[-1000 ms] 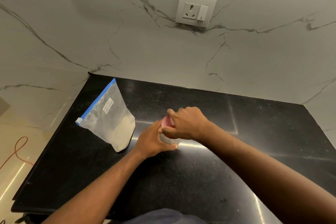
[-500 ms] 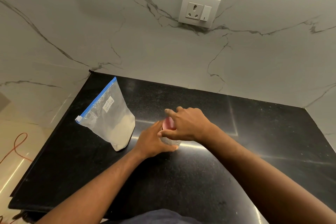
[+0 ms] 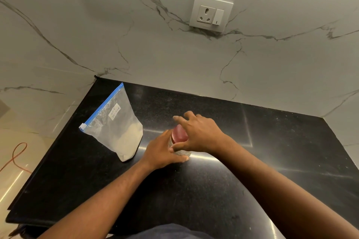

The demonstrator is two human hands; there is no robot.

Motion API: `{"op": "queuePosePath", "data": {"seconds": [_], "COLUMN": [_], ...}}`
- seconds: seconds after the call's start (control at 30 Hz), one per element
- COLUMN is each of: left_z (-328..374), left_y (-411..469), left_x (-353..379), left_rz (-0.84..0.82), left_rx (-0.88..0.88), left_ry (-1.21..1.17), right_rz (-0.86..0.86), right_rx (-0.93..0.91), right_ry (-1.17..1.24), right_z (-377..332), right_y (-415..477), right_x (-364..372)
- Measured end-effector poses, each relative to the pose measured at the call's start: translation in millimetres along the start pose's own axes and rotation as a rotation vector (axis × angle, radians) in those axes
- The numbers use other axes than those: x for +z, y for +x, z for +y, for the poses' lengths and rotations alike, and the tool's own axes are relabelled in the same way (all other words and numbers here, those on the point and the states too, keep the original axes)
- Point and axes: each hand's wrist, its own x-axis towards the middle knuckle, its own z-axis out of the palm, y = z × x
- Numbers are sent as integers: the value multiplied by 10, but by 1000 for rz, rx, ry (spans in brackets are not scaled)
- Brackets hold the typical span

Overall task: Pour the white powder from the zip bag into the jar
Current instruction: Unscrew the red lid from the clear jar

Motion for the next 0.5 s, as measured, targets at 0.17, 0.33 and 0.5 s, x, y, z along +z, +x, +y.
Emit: {"op": "queuePosePath", "data": {"seconds": [0.17,0.33,0.5], "left_z": [58,136,161], "left_y": [-35,-59,-58], "left_x": [-18,-66,-61], "left_rz": [23,24,29], "left_rx": [-29,-17,-11], "left_ry": [-2,10,21], "right_rz": [-11,4,336], "right_rx": [-109,-286,-59], "right_ry": [-38,200,962], "right_z": [30,207,641], "right_y": [15,-115,-257], "right_x": [41,-96,130]}}
